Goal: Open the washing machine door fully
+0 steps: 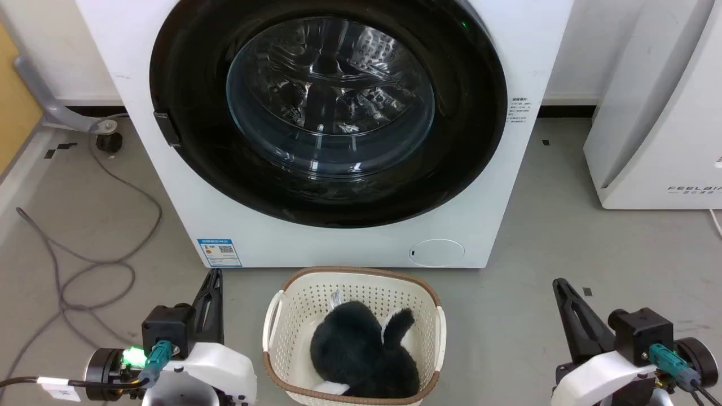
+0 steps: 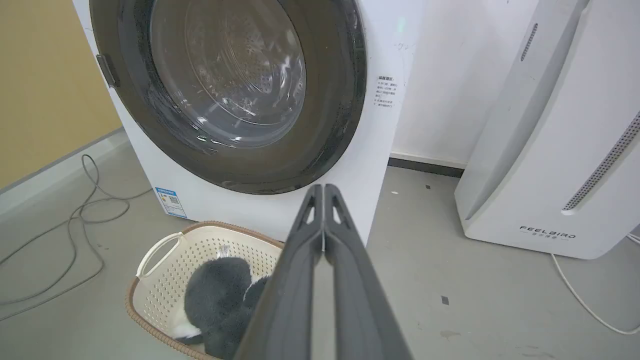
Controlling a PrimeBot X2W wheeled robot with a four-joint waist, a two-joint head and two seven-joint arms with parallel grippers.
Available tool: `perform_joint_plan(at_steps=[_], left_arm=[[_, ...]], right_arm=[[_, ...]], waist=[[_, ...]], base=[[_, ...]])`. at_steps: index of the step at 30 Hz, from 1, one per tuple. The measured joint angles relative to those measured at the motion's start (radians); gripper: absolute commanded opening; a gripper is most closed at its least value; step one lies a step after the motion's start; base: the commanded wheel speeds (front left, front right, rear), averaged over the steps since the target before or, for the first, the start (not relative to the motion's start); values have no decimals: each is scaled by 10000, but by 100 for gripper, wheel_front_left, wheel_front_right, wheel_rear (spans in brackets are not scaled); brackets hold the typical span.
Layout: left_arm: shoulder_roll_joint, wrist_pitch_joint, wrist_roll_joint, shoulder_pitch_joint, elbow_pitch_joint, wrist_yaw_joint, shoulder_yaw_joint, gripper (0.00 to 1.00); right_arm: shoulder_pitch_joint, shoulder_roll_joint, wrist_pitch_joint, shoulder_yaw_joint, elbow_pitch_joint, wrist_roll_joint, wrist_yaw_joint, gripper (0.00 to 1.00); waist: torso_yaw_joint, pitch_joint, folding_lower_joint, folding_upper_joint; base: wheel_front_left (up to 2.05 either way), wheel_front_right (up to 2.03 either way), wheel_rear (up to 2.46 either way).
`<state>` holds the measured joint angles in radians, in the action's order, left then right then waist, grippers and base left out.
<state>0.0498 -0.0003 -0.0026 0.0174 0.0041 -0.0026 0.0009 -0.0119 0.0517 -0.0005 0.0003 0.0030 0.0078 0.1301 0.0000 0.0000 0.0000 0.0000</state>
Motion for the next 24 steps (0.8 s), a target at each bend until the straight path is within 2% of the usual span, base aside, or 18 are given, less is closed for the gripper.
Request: perform_joint_plan(at_steps=[12, 13, 24], left_arm=[[-2, 0, 0, 0, 0, -2, 0, 0], [-2, 0, -2, 2, 2, -2, 8, 100], [-6, -88, -21, 5, 10, 88, -13, 100]], right_arm=[[0, 0, 0, -2, 0, 0, 0, 0], [-1, 0, -2, 2, 0, 2, 0, 100], [-5, 0, -79, -73, 6, 134, 0, 100]], waist=[[0, 0, 0, 0], [0, 0, 0, 0], [8, 15, 0, 0]], base=[[0, 0, 0], [0, 0, 0], [0, 0, 0]])
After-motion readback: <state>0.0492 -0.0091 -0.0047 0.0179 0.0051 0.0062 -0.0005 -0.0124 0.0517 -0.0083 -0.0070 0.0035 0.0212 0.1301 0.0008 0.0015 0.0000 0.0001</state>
